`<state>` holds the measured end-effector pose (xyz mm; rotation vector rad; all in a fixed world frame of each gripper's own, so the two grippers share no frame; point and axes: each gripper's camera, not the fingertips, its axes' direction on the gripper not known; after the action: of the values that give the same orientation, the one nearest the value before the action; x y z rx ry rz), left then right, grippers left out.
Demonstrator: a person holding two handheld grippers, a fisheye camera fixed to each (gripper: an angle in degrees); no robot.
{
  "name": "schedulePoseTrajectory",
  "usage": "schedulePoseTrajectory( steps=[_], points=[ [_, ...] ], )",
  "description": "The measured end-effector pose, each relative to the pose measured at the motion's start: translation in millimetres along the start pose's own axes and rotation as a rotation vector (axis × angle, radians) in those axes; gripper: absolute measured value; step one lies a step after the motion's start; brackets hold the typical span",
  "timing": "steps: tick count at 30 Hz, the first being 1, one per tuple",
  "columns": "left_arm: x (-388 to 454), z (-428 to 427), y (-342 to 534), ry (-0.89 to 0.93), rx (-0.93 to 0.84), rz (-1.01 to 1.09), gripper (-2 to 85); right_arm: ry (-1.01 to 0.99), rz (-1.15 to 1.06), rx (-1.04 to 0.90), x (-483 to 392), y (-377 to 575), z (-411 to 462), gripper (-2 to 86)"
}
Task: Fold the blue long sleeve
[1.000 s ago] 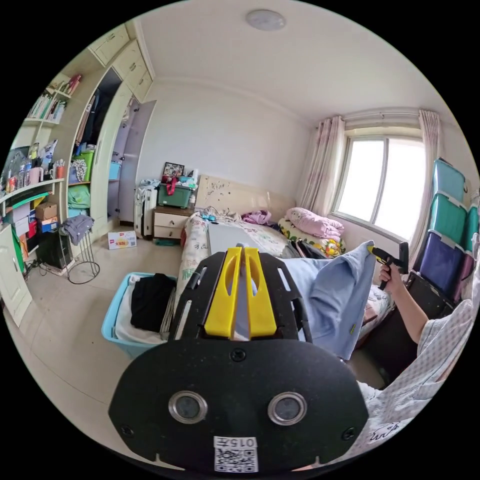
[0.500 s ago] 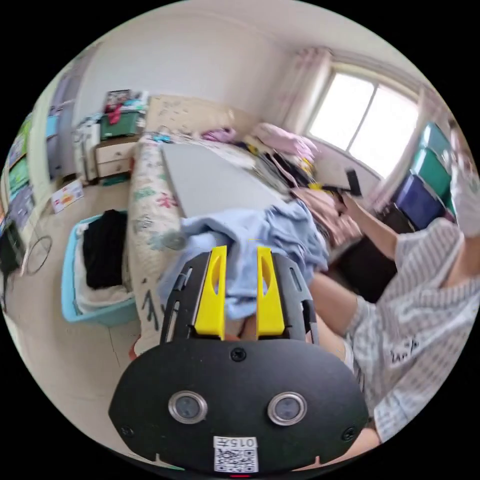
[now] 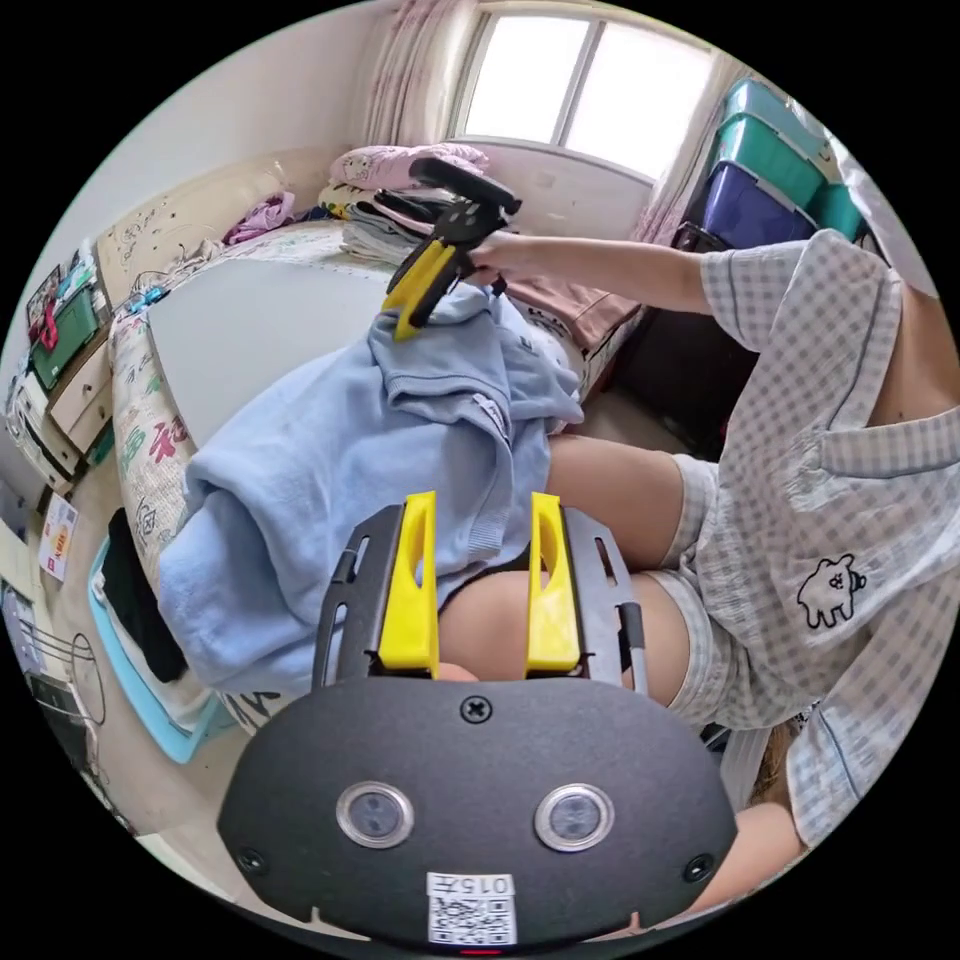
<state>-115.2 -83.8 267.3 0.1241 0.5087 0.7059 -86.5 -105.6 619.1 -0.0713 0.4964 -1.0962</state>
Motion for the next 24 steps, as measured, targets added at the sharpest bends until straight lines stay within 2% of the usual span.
schedulePoseTrajectory(
  steps=[3,7,10,14,17,19,20,22,24],
  points=[
    [18.8,-7.1,4.3,-0.150,0.042,0.010,11.0,-0.013,0.110,0.153,15.0,42.2,-46.8,3.5],
    [40.1,-6.1,1.6,-0.206,0.058,0.035,11.7,0.022,0.307,0.302,38.4,114.8,-99.7,2.7],
    [51.6,9.6,-7.4,-0.322,0.049,0.066,11.9,0.015,0.407,0.358,46.9,157.2,-115.3,2.7],
    [51.0,18.3,-22.9,-0.490,0.148,0.015,11.8,-0.010,0.434,0.377,48.0,185.3,-112.0,2.9],
    [31.0,35.0,-40.3,-0.378,0.094,-0.047,12.4,-0.020,0.451,0.396,50.6,196.6,-106.2,3.2],
    [19.3,61.3,-49.0,-0.119,-0.014,-0.028,11.1,-0.039,0.466,0.407,57.1,202.7,-101.5,3.1],
    [18.4,66.4,-49.2,-0.112,-0.029,-0.028,10.3,-0.044,0.469,0.407,59.0,204.0,-100.2,3.1],
    [18.7,68.3,-45.7,-0.227,-0.012,-0.041,2.9,-0.062,0.472,0.405,66.4,209.3,-95.2,3.0],
    [9.7,55.2,-49.9,-0.201,0.017,-0.058,1.9,-0.067,0.482,0.406,74.2,211.8,-94.7,2.9]
  ],
)
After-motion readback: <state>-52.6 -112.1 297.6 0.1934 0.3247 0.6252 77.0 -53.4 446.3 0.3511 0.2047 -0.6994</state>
